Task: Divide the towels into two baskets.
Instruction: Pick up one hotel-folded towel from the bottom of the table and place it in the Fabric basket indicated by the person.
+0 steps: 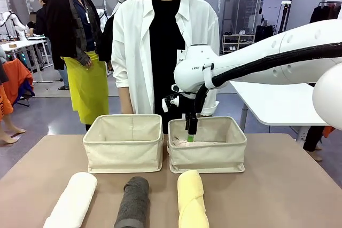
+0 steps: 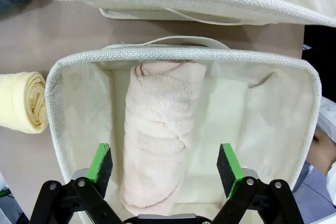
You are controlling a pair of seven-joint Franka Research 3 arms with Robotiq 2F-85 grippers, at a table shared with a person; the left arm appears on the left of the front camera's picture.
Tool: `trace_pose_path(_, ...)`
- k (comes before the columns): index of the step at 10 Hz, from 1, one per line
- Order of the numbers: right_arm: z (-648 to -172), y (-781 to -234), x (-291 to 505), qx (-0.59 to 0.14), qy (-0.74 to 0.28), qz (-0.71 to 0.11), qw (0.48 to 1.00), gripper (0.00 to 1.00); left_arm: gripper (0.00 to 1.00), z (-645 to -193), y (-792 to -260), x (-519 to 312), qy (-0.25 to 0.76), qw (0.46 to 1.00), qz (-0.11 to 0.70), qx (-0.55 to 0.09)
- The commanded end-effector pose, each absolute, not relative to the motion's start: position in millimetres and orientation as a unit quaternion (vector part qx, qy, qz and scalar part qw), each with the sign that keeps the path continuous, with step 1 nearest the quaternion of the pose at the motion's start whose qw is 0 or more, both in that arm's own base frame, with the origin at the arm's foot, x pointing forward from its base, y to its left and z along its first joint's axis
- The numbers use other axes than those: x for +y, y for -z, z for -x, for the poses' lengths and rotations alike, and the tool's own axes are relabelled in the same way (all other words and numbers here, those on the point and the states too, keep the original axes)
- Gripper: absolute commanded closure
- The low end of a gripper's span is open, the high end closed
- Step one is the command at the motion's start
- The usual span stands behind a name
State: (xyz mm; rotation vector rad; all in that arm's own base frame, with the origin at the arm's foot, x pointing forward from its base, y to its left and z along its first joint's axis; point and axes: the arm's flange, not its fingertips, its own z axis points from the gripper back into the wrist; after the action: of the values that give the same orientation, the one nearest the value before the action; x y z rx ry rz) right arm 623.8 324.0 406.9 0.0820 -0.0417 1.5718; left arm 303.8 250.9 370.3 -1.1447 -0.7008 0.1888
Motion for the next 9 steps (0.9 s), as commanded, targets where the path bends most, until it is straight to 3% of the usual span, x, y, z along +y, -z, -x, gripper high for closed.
trace_pose_path(1, -623.1, -407.8, 325.0, -0.020, -0.709, -0.038, 0.704, 0.00, 0.00, -302.0, -372.3, 252.6, -0.086, 0.775, 0.533, -0.328)
trace_pose_path(6, -623.5, -406.9, 324.6, -0.019, -0.708, -0.037, 0.705, 0.00, 0.00, -302.0, -372.3, 252.6, -0.086, 0.775, 0.533, -0.328)
trace_pose_path(9, -590.1, -462.7, 275.3, -0.018, -0.680, -0.147, 0.718, 0.00, 0.00, -302.0, -372.3, 252.6, -0.086, 0.775, 0.533, -0.328)
